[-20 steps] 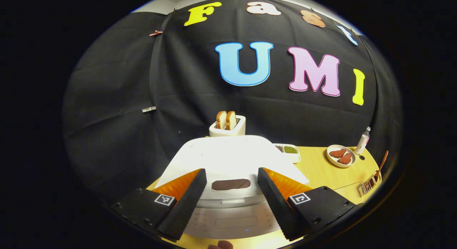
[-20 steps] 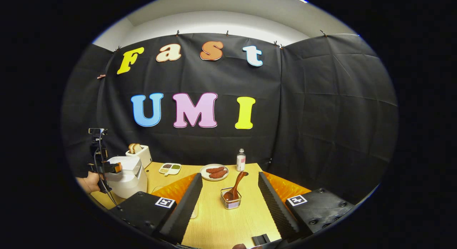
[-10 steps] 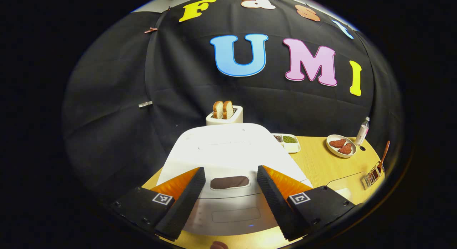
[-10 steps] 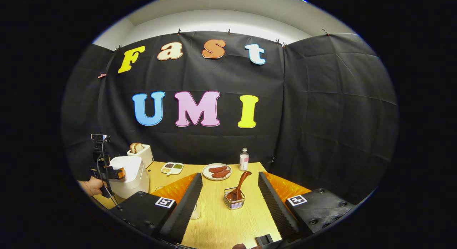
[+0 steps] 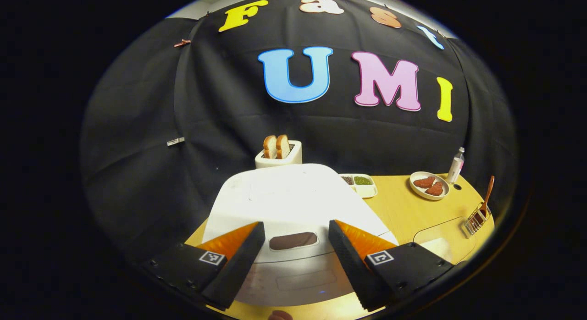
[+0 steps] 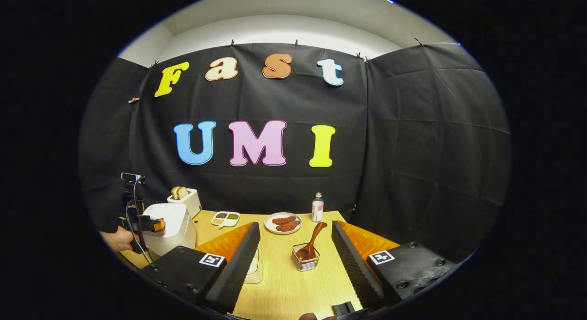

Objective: Close the left gripper, press the button to open the rice cooker; take a wooden spoon from the chopstick holder with the right hand, scoop a spoonful of rice and pour it into the rice cooker, then put the wooden spoon back into the chopstick holder.

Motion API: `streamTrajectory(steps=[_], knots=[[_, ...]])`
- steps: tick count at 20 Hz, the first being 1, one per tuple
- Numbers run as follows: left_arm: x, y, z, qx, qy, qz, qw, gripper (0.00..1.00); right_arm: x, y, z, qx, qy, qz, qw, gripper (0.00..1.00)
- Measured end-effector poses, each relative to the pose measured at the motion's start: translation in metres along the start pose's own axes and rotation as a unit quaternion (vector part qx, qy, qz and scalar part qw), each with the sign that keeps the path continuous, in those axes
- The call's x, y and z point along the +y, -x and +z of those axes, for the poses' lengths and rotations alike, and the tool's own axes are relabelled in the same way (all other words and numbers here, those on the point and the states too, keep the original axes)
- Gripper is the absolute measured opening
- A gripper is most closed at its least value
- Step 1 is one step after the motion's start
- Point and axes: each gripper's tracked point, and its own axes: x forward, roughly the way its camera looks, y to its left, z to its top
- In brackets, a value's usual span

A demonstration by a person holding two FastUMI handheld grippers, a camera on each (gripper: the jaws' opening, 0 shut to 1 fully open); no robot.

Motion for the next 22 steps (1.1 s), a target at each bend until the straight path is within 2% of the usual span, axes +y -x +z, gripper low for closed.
streamTrajectory(steps=[9, 15, 22], knots=[[0.001, 0.073, 0.080, -0.111, 0.000, -0.032, 0.993, 0.94, 0.014, -0.008, 0.008, -0.006, 0.003, 0.009, 1.000, 0.98], [0.002, 0.134, 0.100, -0.147, -0.003, -0.058, 0.987, 0.94, 0.027, -0.016, 0.012, -0.015, 0.005, 0.017, 1.000, 0.98], [0.016, 0.200, 0.119, -0.186, 0.005, -0.071, 0.980, 0.95, 0.043, -0.018, 0.020, -0.028, 0.005, 0.028, 0.999, 0.98]])
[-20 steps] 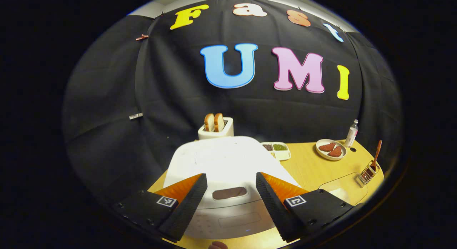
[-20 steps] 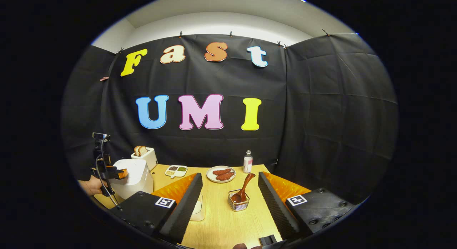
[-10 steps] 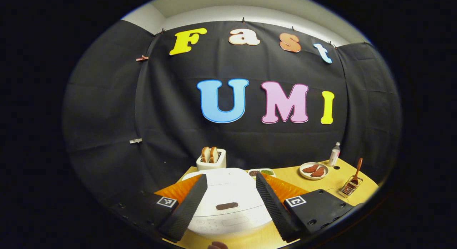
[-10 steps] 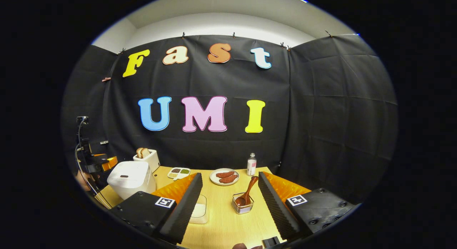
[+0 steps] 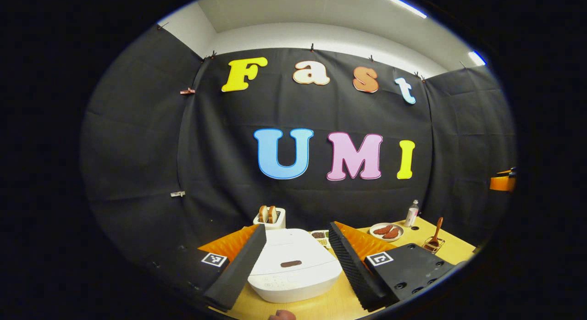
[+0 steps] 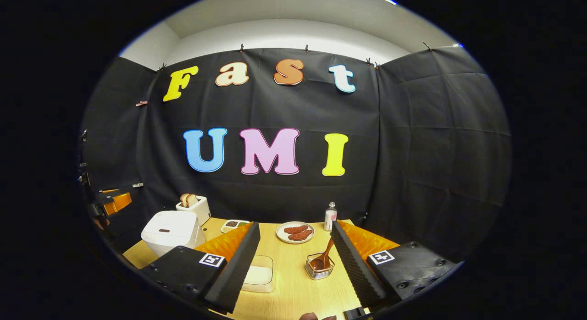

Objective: Close the left gripper, press the button to open the rice cooker; take a wooden spoon from the chopstick holder with the right hand, scoop a spoonful of rice and pour it into the rice cooker, then put the wooden spoon back into the chopstick holder.

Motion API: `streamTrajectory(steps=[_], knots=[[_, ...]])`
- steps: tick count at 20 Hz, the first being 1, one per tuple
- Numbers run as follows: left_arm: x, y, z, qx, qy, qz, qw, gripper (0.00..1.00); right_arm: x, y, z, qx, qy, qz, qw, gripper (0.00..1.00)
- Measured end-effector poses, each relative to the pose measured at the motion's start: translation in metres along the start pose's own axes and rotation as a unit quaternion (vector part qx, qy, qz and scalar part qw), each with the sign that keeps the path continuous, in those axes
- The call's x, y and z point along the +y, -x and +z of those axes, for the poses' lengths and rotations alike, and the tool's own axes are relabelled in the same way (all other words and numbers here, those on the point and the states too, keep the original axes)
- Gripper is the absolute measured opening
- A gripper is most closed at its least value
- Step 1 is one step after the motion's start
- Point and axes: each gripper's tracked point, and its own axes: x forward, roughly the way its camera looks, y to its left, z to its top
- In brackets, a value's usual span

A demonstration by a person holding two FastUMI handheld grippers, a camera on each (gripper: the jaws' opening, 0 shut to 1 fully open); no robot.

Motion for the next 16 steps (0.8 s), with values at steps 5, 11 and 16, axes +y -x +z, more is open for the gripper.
streamTrajectory(steps=[5, 11, 16], knots=[[-0.001, 0.034, 0.015, -0.005, -0.003, -0.012, 1.000, 0.94, 0.006, 0.001, 0.011, -0.017, 0.013, 0.001, 1.000, 0.98], [0.007, 0.061, 0.027, -0.013, 0.005, -0.004, 1.000, 0.95, 0.015, 0.002, 0.034, -0.056, 0.009, 0.007, 0.998, 0.98], [0.015, 0.063, 0.024, -0.008, 0.010, 0.003, 1.000, 0.95, 0.016, 0.005, 0.054, -0.114, 0.057, -0.001, 0.992, 0.94]])
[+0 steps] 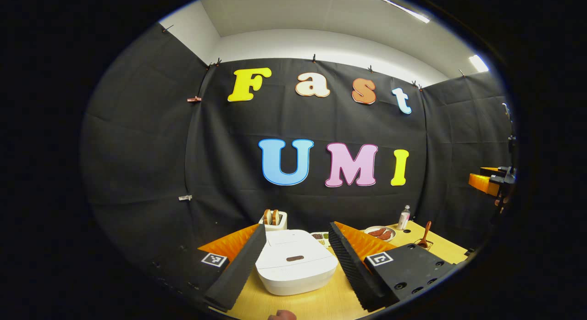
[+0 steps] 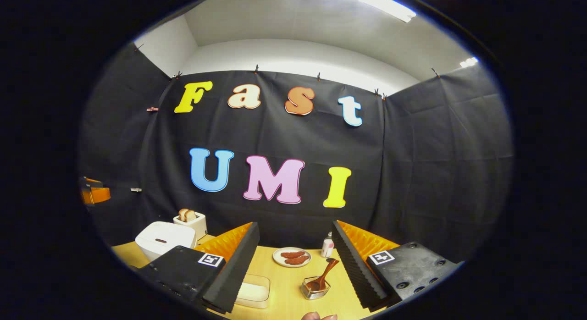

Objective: Close the left gripper, press the button to open the rice cooker; take a wooden spoon from the chopstick holder with the right hand, scoop a spoonful of rice and pour it into the rice cooker, then put the wooden spoon back into the chopstick holder.

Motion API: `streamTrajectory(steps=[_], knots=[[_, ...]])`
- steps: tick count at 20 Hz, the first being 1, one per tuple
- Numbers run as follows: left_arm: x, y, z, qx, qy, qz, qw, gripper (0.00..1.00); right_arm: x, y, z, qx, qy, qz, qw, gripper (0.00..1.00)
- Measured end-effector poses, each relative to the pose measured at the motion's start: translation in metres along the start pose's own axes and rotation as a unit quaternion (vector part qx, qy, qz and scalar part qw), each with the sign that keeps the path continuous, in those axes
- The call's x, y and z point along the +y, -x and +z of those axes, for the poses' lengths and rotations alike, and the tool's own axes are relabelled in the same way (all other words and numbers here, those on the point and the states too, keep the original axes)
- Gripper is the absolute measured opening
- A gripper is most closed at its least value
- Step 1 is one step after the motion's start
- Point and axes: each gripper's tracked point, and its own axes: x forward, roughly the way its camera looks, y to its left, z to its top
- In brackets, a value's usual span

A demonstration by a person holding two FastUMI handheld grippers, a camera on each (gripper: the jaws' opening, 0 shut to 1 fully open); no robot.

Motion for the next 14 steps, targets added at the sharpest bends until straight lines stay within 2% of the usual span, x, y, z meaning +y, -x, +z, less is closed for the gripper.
streamTrajectory(steps=[1, 3, 7, 8, 9, 11, 14], knots=[[0.002, 0.001, 0.000, -0.001, 0.000, 0.003, 1.000, 0.95, 0.002, 0.000, 0.002, -0.008, 0.006, 0.000, 1.000, 0.99], [0.002, 0.001, 0.000, -0.002, 0.000, 0.005, 1.000, 0.94, 0.001, -0.002, 0.000, -0.008, 0.012, -0.005, 1.000, 0.99], [0.001, -0.001, -0.002, 0.000, 0.005, 0.005, 1.000, 0.94, 0.017, 0.002, -0.002, 0.007, -0.012, 0.030, 0.999, 0.99], [0.001, -0.001, -0.001, 0.000, 0.005, 0.006, 1.000, 0.95, 0.018, 0.002, 0.001, 0.001, -0.010, 0.036, 0.999, 0.96], [0.001, -0.001, 0.000, -0.001, 0.004, 0.006, 1.000, 0.94, 0.022, 0.003, 0.002, -0.003, -0.006, 0.044, 0.999, 0.99], [0.000, -0.001, -0.001, 0.000, 0.002, 0.005, 1.000, 0.95, 0.016, 0.005, 0.000, -0.003, 0.010, 0.032, 0.999, 0.99], [-0.003, 0.000, -0.001, 0.001, 0.002, 0.003, 1.000, 0.94, 0.031, 0.009, -0.004, 0.001, 0.021, 0.050, 0.999, 0.97]])
